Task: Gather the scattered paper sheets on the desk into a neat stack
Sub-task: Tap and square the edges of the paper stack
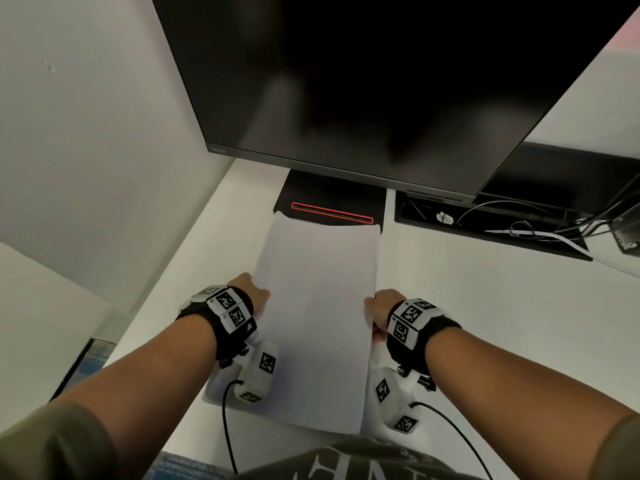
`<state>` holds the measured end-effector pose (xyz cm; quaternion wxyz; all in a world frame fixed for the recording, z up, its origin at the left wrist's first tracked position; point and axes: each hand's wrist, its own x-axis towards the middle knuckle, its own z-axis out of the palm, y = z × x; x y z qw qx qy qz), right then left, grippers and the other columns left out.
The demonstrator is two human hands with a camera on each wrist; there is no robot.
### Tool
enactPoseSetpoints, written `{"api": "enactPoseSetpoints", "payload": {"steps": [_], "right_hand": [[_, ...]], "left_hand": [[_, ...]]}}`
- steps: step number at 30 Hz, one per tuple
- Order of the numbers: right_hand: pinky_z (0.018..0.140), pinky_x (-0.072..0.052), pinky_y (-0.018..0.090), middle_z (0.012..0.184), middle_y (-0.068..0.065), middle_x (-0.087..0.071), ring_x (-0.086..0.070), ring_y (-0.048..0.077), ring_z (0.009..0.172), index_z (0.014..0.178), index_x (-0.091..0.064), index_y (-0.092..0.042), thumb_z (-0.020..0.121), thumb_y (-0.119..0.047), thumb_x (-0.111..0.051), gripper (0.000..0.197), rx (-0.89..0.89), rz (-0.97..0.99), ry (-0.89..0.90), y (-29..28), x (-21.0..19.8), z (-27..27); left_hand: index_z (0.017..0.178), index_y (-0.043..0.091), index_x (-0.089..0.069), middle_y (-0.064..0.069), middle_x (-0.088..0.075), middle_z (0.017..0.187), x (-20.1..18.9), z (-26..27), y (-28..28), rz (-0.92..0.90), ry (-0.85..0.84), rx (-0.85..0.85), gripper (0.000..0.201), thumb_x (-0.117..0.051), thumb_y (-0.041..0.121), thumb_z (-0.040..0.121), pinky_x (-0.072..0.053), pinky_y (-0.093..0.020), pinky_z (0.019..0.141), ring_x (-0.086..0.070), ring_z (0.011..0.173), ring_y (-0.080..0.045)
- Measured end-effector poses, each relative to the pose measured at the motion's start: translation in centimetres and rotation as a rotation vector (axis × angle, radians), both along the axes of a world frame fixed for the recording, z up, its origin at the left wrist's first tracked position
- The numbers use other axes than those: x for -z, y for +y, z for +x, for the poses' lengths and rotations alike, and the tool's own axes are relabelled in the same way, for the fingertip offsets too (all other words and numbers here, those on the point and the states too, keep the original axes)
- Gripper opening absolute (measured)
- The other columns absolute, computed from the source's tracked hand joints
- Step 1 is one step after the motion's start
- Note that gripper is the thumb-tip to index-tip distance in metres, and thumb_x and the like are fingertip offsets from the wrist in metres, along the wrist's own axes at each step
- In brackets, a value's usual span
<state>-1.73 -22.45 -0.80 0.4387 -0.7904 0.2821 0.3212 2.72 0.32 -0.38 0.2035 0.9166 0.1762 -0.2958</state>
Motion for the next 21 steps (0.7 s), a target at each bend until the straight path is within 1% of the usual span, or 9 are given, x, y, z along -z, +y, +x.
{"api": "enactPoseSetpoints", "payload": {"steps": [2,4,6,10,13,15,18,20,21], "right_hand": [[0.070,-0.058,0.033,0.075,0.002,-0.053,-0.060,0.022,0.074,0.068,-0.046,-0.018,0.093,-0.019,-0.049,0.025,0.052,0.025,0.012,-0.2,0.2,0.1],[0.080,-0.058,0.037,0.078,0.004,-0.056,-0.061,0.025,0.081,0.069,-0.048,-0.018,0.090,-0.018,-0.054,0.022,0.087,0.051,0.018,-0.3,0.1,0.2],[0.082,-0.058,0.038,0.081,0.006,-0.059,-0.062,0.026,0.083,0.069,-0.050,-0.017,0.088,-0.018,-0.058,0.020,0.102,0.038,0.010,-0.2,-0.1,0.2],[0.079,-0.059,0.035,0.092,0.010,-0.063,-0.065,0.026,0.083,0.070,-0.052,-0.018,0.082,-0.025,-0.065,0.019,0.118,-0.008,-0.009,-0.3,0.2,0.2],[0.080,-0.057,0.037,0.077,0.011,-0.064,-0.063,0.027,0.074,0.065,-0.054,-0.013,0.080,-0.027,-0.068,0.025,0.141,-0.016,0.012,-0.2,0.4,0.0],[0.071,-0.054,0.037,0.064,0.012,-0.060,-0.059,0.028,0.064,0.062,-0.053,-0.006,0.083,-0.021,-0.067,0.029,0.200,0.018,0.030,0.1,0.0,-0.3],[0.047,-0.045,0.025,0.055,0.009,-0.053,-0.051,0.019,0.046,0.062,-0.052,-0.004,0.088,-0.014,-0.060,0.029,0.295,0.099,0.051,-0.2,-0.3,-1.1],[0.041,-0.042,0.021,0.051,0.006,-0.052,-0.051,0.015,0.043,0.061,-0.051,-0.007,0.091,-0.013,-0.054,0.031,0.317,0.153,0.078,-0.2,-0.2,-1.9],[0.045,-0.045,0.021,0.056,0.006,-0.054,-0.053,0.015,0.048,0.063,-0.052,-0.007,0.091,-0.013,-0.053,0.029,0.315,0.166,0.091,-0.2,-0.2,-2.3]], "left_hand": [[0.133,-0.001,-0.040,-0.018,-0.050,0.135,0.0,0.0,-0.2,0.002,-0.007,-0.027,0.048,-0.050,0.024,0.093,-0.041,-0.034,0.094,-0.049,0.122,-0.034],[0.132,-0.003,-0.040,-0.018,-0.052,0.131,0.0,0.0,-0.4,-0.005,-0.027,-0.069,0.047,-0.052,0.020,0.093,-0.040,-0.033,0.089,-0.051,0.118,-0.033],[0.130,-0.004,-0.040,-0.017,-0.055,0.120,-0.1,-0.1,-0.5,-0.021,-0.057,-0.111,0.048,-0.056,0.018,0.091,-0.041,-0.033,0.085,-0.054,0.110,-0.031],[0.128,0.003,-0.033,-0.018,-0.056,0.122,0.0,0.3,0.3,-0.049,-0.048,-0.197,0.067,-0.068,0.029,0.078,-0.047,-0.041,0.098,-0.056,0.109,-0.035],[0.133,0.007,-0.035,-0.015,-0.054,0.127,-1.0,0.5,1.0,-0.018,-0.010,-0.179,0.071,-0.068,0.036,0.077,-0.046,-0.037,0.098,-0.054,0.113,-0.036],[0.131,0.005,-0.045,-0.014,-0.054,0.131,-2.3,0.2,1.1,0.012,-0.006,-0.115,0.054,-0.060,0.029,0.085,-0.043,-0.032,0.094,-0.053,0.119,-0.034],[0.129,0.001,-0.050,-0.012,-0.051,0.137,-3.1,-0.3,1.6,0.063,0.043,-0.003,0.043,-0.051,0.025,0.093,-0.040,-0.031,0.104,-0.049,0.127,-0.028],[0.132,-0.001,-0.046,-0.014,-0.048,0.140,-3.3,-0.7,2.1,0.095,0.078,0.036,0.043,-0.049,0.021,0.094,-0.038,-0.032,0.109,-0.046,0.130,-0.027],[0.131,-0.004,-0.046,-0.016,-0.049,0.139,-3.2,-0.7,2.2,0.106,0.082,0.025,0.041,-0.046,0.016,0.095,-0.038,-0.033,0.109,-0.048,0.129,-0.028]]}}
